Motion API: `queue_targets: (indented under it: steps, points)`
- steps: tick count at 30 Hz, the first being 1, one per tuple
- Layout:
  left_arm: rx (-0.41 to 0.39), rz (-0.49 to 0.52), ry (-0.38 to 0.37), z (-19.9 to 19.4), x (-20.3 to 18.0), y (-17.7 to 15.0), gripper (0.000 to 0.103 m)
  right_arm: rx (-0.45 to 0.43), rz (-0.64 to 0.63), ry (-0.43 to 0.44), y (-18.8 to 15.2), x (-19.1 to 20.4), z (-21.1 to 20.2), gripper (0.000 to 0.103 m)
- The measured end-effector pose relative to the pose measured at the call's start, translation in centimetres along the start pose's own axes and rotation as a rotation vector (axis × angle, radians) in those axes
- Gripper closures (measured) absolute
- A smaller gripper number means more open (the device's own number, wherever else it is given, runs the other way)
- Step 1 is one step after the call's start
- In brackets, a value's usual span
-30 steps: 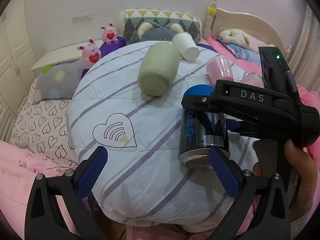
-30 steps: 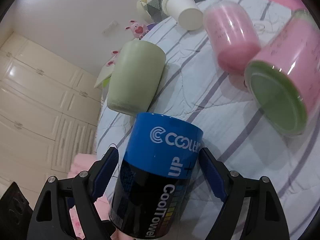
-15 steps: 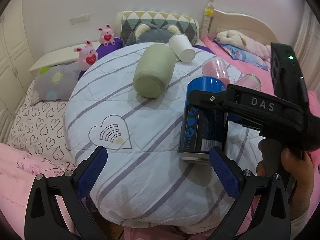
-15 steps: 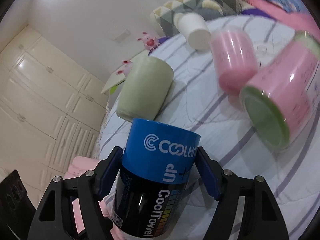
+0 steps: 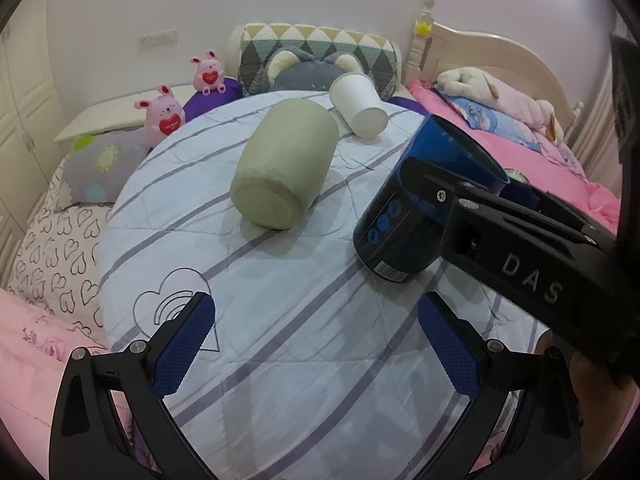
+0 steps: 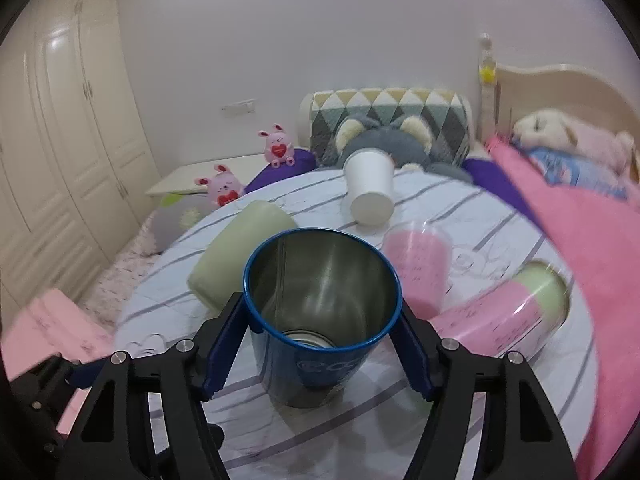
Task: Flip cup upright
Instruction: 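Rotate the cup upright with the right gripper and set it on the table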
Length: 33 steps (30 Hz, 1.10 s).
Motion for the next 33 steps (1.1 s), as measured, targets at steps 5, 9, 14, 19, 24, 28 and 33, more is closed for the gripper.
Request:
queue_targets:
  steps: [5,9,14,19,24,28,33]
  points:
    - [0.012,-0.011,0.012,0.4,0.5,-0.4,0.001,-0.018,-0.058,0.004,0.1,0.9,-0.5,0.034]
    - [0.014,-0.026,0.02,0.3,1.1,-0.4,0.001,-0.033,-0.072,0.0,0.2,1.5,-0.8,0.034]
    - [0.004,-0.028,0.02,-0.1,1.1,-0.4,0.001,-0.043,-0.046,0.01,0.2,1.1,-1.1,0.023]
    - [-0.025,-0.018,0.03,-1.1,0.7,-0.2,0.001,-0.065,-0.016,0.036,0.5,0.9,-1.9,0.022]
    - [-0.061,-0.004,0.052,-2.5,0.2,-0.2,0.001,-0.087,-0.009,0.041,0.7,0.6,-3.2,0.022]
    - [-0.102,0.01,0.078,-4.0,-0.6,0.0,0.001,-0.113,0.007,0.048,0.8,0.0,-4.8,0.022]
    - [-0.161,0.027,0.125,-6.0,-1.8,0.2,0.001,-0.149,0.019,0.038,0.9,-1.2,-7.3,0.022]
Point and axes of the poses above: each gripper's, at about its wrist camera, not at the fingertips, and z roughly the way its jaws point, x to its left, y to its top, the point moved 10 cm from there along z, roughly the way its jaws point, and after that the axes turned 5 degrees about -z, right-handed, at the moved point
